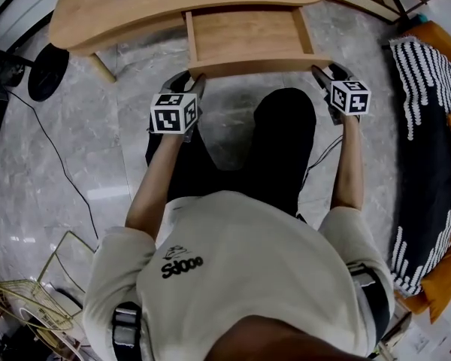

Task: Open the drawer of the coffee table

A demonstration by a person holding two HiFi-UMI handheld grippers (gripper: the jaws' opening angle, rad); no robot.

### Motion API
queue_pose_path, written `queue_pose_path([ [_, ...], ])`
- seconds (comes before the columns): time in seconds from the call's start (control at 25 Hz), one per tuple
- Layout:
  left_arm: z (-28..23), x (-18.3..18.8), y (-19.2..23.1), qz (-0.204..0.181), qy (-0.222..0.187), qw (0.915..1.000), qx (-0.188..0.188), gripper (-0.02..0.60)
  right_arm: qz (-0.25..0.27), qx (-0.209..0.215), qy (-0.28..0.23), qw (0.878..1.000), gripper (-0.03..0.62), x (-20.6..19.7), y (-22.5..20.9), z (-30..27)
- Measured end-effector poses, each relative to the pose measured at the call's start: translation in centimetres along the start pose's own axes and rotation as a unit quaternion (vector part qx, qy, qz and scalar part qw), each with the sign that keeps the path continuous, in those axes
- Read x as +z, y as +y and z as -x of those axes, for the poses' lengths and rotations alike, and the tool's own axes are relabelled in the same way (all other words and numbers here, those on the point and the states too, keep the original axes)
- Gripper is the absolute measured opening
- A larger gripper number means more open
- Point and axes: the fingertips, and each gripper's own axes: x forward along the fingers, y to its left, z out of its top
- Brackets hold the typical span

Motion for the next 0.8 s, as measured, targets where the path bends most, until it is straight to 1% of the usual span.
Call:
queue_pose_path([
  [0.2,0.9,-1.5,-0.8,0.006,0.007,0.9998,-0.018,0.155,-0.008,-0.001,0.011,1.000,0.233,-1.5,0.7,1.1],
  [0.4,0.1,-3.9,-0.4,0.003,0.046,0.9984,-0.034,0.156,-0.019,-0.009,0.027,0.999,0.233,-4.0,1.3,0.1],
  [0.72,-1.4,-6.1,-0.1,-0.016,0.076,0.9962,-0.038,0.158,-0.031,-0.010,0.055,0.998,0.233,-6.4,1.3,-1.2],
  [0.8,-1.5,-6.4,0.1,-0.019,0.078,0.9961,-0.037,0.159,-0.033,-0.009,0.057,0.998,0.233,-6.7,1.4,-1.5],
])
